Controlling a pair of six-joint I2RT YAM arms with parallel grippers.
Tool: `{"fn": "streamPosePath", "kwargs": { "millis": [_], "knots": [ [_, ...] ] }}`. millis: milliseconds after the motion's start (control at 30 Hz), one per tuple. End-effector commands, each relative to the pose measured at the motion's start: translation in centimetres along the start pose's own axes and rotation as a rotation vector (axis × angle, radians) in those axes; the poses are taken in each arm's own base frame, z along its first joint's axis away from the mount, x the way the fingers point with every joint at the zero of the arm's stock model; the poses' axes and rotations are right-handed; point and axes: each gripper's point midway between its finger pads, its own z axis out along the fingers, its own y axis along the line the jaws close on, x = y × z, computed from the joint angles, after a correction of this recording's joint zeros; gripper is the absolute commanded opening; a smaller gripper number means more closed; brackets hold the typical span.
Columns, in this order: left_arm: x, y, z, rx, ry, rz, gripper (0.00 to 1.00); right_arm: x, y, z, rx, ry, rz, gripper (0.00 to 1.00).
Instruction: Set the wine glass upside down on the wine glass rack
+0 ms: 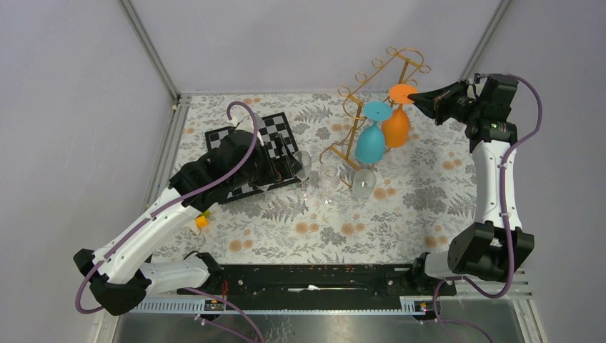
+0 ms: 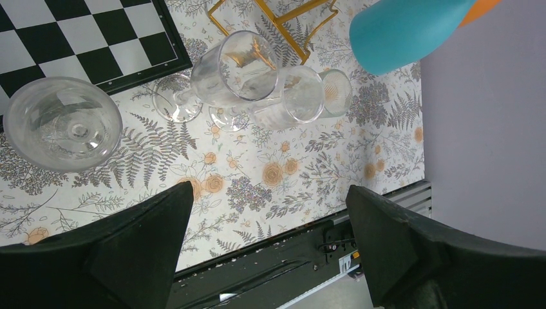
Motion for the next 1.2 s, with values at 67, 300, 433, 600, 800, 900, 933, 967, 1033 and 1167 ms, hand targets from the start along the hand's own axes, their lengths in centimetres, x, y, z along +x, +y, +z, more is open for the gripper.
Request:
{"fn": "streamPosePath", "kwargs": {
  "millis": [67, 300, 433, 600, 800, 900, 933, 967, 1033, 1167],
  "knots": [
    [-1.3, -0.9, -0.5, 0.045, -0.049, 0.001, 0.99, 0.1, 1.1, 0.4, -0.041, 0.013, -0.036, 0.0],
    [-1.1, -0.7, -0.4, 0.038, -0.048, 0.009, 0.99, 0.6, 1.0, 1.1, -0.035, 0.025, -0.043, 0.0],
    [-1.1, -0.7, -0.3, 0.036, -0.049, 0.015, 0.99, 0.7, 1.0, 1.5, -0.033, 0.027, -0.045, 0.0],
    [-1.1, -0.5, -0.3, 0.034, -0.049, 0.024, 0.99, 0.8, 0.8, 2.0, -0.026, 0.027, -0.044, 0.0],
    [-1.3, -0.3, -0.3, 0.029, -0.059, 0.035, 0.99, 0.8, 0.4, 2.4, -0.014, 0.019, -0.043, 0.0],
    [-1.3, -0.3, -0.3, 0.03, -0.06, 0.038, 0.99, 0.7, 0.2, 2.5, -0.005, 0.013, -0.04, 0.04],
    [-1.2, -0.3, -0.3, 0.028, -0.058, 0.039, 0.99, 0.7, 0.1, 2.5, -0.002, 0.012, -0.039, 0.08],
    [-1.2, -0.3, -0.3, 0.029, -0.061, 0.039, 0.99, 0.7, 0.0, 2.5, 0.002, 0.01, -0.042, 0.11],
    [-1.3, -0.2, -0.4, 0.028, -0.063, 0.038, 0.99, 0.7, -0.1, 2.4, 0.007, 0.007, -0.048, 0.17],
    [-1.3, -0.2, -0.5, 0.028, -0.067, 0.036, 0.99, 0.8, -0.4, 2.1, 0.029, -0.001, -0.059, 0.31]
  ]
}}
